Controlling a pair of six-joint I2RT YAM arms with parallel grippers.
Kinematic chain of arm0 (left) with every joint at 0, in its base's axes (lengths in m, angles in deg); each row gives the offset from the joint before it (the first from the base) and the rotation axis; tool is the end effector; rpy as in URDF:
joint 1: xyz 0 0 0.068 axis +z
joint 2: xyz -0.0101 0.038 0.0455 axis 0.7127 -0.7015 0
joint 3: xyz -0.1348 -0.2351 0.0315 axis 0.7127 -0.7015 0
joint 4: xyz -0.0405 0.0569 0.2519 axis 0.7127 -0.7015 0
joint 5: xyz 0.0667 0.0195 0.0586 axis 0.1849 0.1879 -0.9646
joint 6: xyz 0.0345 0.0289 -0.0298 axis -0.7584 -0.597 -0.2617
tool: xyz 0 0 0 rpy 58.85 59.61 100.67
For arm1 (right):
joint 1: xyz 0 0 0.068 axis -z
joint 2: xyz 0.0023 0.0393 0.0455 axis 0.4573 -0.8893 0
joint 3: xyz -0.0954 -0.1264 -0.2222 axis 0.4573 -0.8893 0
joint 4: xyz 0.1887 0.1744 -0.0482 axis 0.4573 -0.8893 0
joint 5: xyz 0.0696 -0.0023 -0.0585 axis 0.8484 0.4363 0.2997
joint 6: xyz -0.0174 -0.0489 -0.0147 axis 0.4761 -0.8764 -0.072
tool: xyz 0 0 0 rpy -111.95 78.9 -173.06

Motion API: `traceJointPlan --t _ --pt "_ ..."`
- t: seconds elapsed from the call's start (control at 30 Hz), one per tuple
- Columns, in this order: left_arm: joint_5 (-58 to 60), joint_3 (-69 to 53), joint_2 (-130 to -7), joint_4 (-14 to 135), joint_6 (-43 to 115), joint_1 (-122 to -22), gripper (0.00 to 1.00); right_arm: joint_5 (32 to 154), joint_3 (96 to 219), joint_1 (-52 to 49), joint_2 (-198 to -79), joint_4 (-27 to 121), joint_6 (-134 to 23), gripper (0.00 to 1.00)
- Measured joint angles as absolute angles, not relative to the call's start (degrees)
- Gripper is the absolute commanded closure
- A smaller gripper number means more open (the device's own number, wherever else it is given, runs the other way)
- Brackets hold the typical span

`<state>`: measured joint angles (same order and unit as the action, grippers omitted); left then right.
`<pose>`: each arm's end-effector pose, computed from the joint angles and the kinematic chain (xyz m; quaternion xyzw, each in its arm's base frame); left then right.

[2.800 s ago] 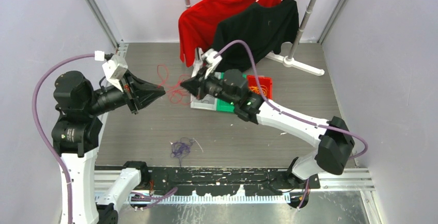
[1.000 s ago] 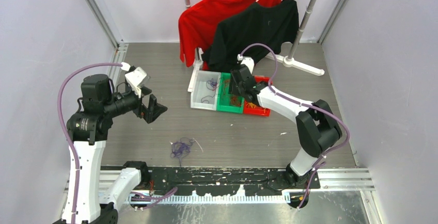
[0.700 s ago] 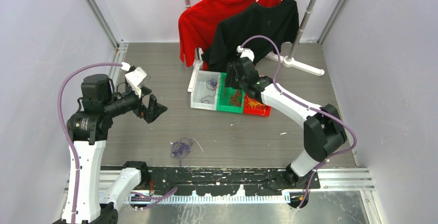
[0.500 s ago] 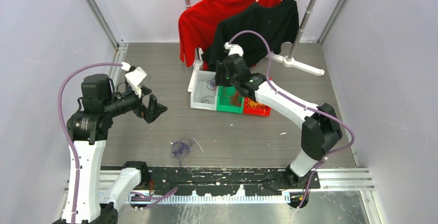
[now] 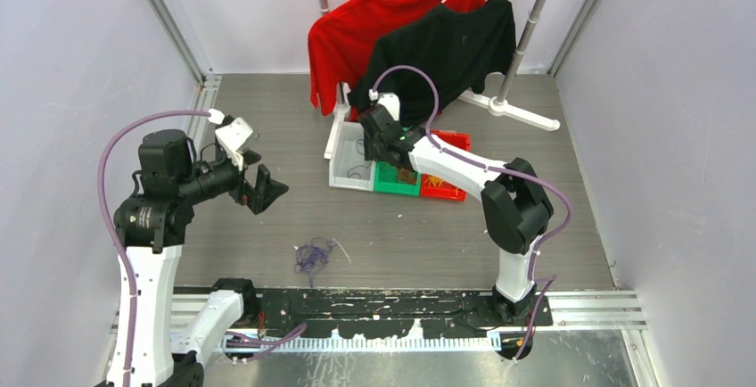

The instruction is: Untangle the cables

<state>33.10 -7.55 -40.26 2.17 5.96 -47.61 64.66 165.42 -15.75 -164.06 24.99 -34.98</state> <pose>0.1215 -0.0276 0.4159 0.3158 0.7705 -0.2267 0.5053 0.3153 0.2763 0.2466 -0.0576 0.9130 0.0724 0.3973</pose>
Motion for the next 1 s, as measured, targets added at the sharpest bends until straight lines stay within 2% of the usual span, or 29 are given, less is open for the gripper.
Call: traceJointPlan --t 0.27,0.43,0.67,0.8,0.87,1.0 --pt "33.1 -7.5 -40.1 2.2 5.2 -47.6 0.06 60.7 165.5 -15.7 -164.1 26.1 -32.9 0.51" --pt "33.1 -7.5 -39.9 2.2 4.8 -47.6 0.06 59.6 166.1 -15.5 -164.8 27.3 -31.9 0.56" --pt "33.1 -7.6 -39.8 2.2 4.6 -47.6 0.06 58.3 166.8 -14.5 -167.0 28.7 -30.3 0.72" --pt "33.1 -7.7 -39.7 2.2 4.5 -47.6 0.06 57.4 167.0 -14.0 -167.7 29.4 -30.2 0.91" --pt "33.1 -7.9 -39.7 2.2 4.3 -47.6 0.06 56.7 166.9 -13.8 -167.6 30.2 -30.2 0.97" --pt "33.1 -8.3 -39.4 2.2 3.7 -47.6 0.06 56.1 165.6 -13.3 -166.8 31.6 -30.3 0.99"
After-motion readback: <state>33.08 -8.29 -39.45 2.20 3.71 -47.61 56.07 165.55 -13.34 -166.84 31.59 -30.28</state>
